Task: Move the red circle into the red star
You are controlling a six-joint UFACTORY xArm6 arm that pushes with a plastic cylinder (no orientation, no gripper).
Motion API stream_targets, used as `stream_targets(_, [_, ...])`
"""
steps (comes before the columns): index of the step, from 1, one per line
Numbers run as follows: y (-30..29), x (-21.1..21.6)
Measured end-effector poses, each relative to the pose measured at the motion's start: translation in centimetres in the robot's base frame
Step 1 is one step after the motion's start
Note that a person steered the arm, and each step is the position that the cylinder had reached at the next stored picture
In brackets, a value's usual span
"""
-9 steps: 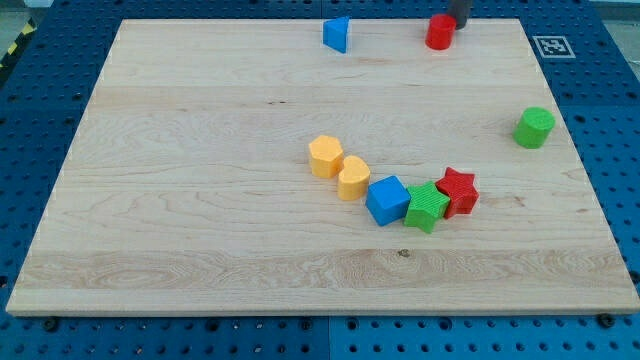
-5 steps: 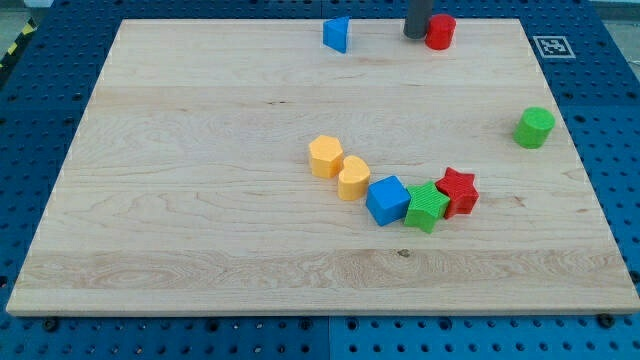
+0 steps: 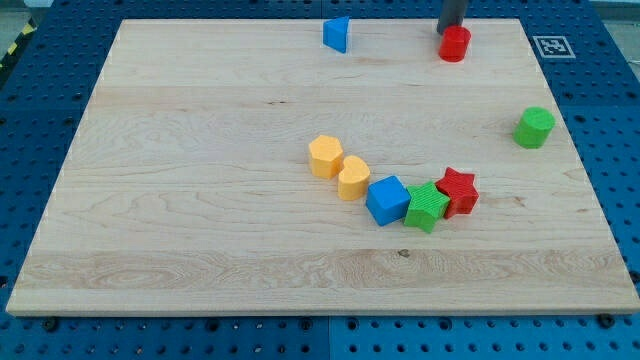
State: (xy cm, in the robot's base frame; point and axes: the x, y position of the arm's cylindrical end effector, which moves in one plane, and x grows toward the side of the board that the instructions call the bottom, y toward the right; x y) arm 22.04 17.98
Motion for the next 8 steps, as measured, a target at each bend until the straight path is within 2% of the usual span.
stream_targets(1, [-0.2, 0.1])
stream_targets(4, [4.0, 0.9])
stream_targets(5, [3.7, 4.0])
stream_targets(8, [3.7, 4.7])
